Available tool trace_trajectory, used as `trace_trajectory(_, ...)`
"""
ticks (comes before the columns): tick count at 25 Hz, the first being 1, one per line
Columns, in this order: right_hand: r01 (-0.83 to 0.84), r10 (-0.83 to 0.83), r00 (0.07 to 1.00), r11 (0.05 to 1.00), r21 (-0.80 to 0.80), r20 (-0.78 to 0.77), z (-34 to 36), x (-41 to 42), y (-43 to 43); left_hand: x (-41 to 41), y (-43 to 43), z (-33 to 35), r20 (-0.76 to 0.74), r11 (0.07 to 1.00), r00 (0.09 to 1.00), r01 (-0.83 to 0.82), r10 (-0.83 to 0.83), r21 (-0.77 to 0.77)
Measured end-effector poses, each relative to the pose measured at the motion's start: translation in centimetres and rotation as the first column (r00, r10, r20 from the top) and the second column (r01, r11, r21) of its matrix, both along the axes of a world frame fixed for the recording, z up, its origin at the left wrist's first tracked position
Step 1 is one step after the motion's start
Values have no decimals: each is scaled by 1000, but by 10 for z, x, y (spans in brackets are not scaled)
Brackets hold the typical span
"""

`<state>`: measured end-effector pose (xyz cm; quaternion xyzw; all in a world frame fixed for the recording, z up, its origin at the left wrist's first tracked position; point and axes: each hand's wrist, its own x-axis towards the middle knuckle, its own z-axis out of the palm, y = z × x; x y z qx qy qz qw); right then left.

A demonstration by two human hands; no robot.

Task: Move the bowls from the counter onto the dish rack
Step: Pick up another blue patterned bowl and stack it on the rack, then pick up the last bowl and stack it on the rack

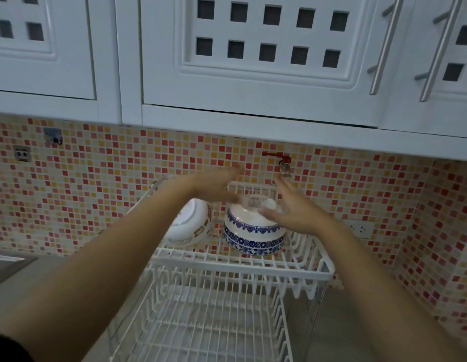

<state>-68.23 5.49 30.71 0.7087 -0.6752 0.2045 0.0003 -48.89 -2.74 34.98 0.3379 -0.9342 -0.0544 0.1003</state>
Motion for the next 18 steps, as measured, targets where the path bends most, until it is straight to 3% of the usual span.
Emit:
trace_trajectory(3,32,-21,999,966,-256,46,-7,62,19,57,18,-1,-305,985,951,-97,49,-144)
trace_trajectory(5,-21,51,995,952,-306,90,-17,113,25,94,24,-13,-485,970,868,-199,108,-141)
trace_trajectory(7,-83,145,976,938,-336,164,-28,166,23,134,26,-31,-563,956,806,-280,183,-90)
trace_trajectory(12,-213,346,869,906,-365,353,-78,324,-14,274,2,-96,-555,875,706,-475,440,90)
trace_trajectory(15,-198,336,823,926,-322,459,-118,394,-50,339,-28,-132,-507,853,702,-500,501,150)
trace_trajectory(18,-92,204,814,970,-227,543,-170,442,-103,390,-80,-184,-421,829,714,-487,559,274)
